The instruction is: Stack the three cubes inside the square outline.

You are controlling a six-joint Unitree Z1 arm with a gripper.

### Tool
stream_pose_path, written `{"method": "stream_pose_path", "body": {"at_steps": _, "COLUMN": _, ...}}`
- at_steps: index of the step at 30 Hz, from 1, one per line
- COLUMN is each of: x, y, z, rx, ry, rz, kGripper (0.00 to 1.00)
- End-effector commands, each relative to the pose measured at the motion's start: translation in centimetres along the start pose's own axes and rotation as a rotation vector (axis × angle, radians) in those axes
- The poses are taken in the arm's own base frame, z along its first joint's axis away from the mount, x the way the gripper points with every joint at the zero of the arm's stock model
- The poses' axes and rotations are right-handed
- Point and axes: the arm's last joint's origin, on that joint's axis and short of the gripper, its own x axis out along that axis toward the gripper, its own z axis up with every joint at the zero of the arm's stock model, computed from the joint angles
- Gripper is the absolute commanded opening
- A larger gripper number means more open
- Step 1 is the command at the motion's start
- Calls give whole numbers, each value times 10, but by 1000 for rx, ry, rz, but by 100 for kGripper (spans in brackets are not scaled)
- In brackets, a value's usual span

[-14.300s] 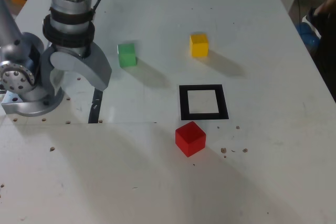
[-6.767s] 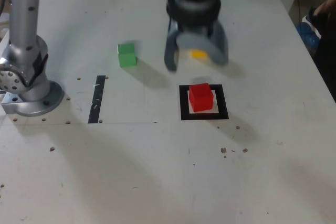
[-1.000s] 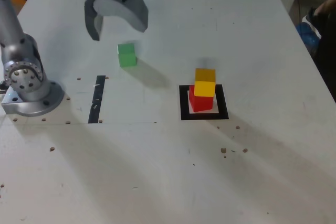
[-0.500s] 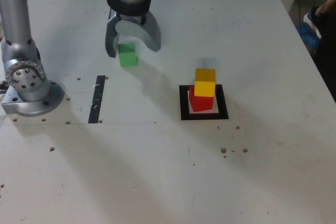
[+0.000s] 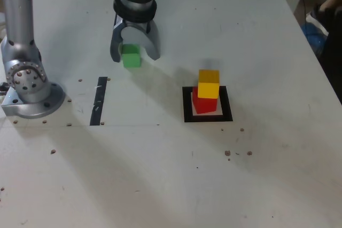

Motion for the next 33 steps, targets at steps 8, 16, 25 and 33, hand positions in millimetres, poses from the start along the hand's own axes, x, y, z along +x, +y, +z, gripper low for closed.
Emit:
{"method": "stream_pose_path", "body": {"at_steps": 8, "x": 7, "y": 1, "z": 5, "rx": 11, "ry": 7, "rz": 0, "kGripper": 38}}
{"method": "stream_pose_path", "body": {"at_steps": 16, "x": 6, "y": 2, "z": 4, "rx": 6, "ry": 9, "rz": -30, "kGripper": 27}}
{"method": "stream_pose_path", "body": {"at_steps": 25, "x": -14, "y": 1, "z": -9, "rx": 3, "ry": -9, "rz": -30, "kGripper": 16}}
{"method": "stream_pose_path", "body": {"at_steps": 33, "x": -70, "y": -26, "z": -32, "rx": 1, "ry": -115, "rz": -47, "kGripper": 15}}
